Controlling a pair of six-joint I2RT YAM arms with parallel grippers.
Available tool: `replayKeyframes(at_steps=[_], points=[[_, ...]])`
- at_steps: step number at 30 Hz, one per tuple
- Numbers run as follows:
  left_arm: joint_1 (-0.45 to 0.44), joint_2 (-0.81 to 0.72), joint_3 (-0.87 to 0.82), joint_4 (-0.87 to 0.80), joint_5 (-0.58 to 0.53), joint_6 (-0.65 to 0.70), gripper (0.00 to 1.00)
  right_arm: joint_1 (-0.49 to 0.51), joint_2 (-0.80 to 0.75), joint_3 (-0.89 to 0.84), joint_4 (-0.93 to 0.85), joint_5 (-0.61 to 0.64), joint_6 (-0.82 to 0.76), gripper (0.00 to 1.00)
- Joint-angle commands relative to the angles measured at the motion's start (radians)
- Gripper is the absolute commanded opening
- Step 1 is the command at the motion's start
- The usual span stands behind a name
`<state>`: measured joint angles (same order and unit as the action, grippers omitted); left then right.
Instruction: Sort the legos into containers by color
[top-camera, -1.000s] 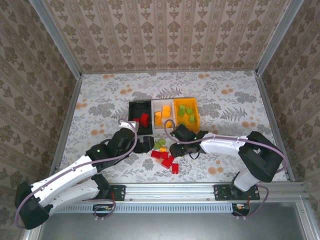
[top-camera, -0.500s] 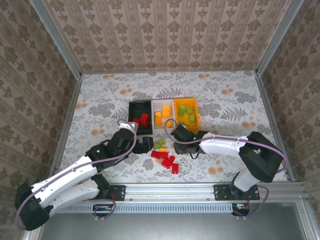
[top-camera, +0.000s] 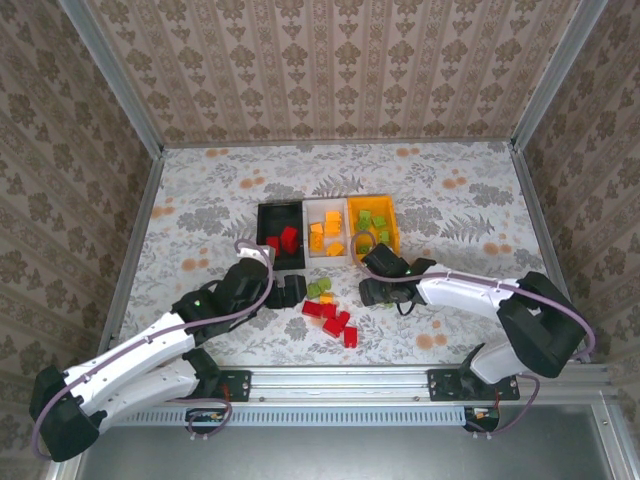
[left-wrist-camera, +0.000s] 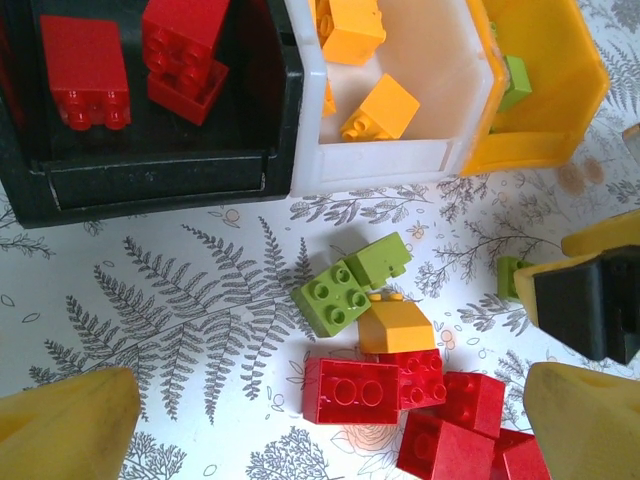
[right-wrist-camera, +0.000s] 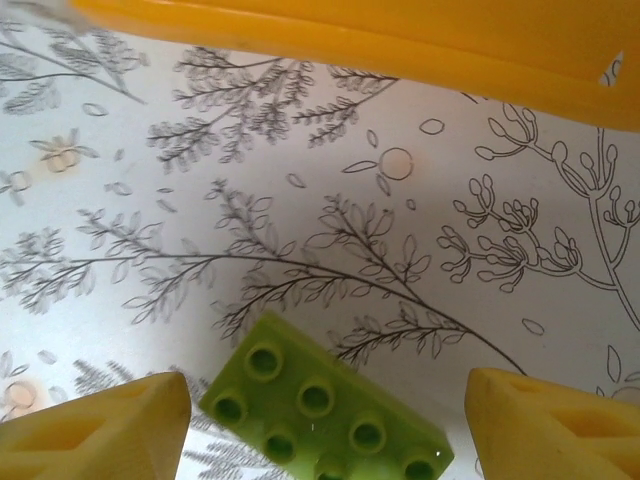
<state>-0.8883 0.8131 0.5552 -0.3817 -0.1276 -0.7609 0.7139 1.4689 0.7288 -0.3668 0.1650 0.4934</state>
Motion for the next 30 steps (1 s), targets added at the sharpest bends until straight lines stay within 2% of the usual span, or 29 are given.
replayKeyframes(at_steps=[1,10,14,22,26,30], points=[[0.008,-0.014,-0.017,-0.007,0.0,-0.02,1.0,-0.022,0.048,0.006,0.002,-0.075,-0.019,0.74],[0.015,-0.028,-0.04,0.0,-0.006,-0.018,1.0,0.065,0.066,-0.015,-0.085,-0.101,0.035,0.61],[0.022,-0.027,-0.047,0.011,0.004,-0.017,1.0,0.103,0.072,-0.004,-0.139,-0.014,0.051,0.54],[0.036,-0.021,-0.046,0.015,0.02,-0.009,1.0,0.114,0.139,0.038,-0.148,0.004,0.043,0.51],[0.041,-0.02,-0.041,0.015,0.021,-0.001,1.0,0.114,0.163,0.051,-0.141,0.011,0.038,0.41],[0.042,-0.021,-0.035,0.007,0.021,0.006,1.0,0.114,0.145,0.052,-0.139,0.027,0.036,0.35]])
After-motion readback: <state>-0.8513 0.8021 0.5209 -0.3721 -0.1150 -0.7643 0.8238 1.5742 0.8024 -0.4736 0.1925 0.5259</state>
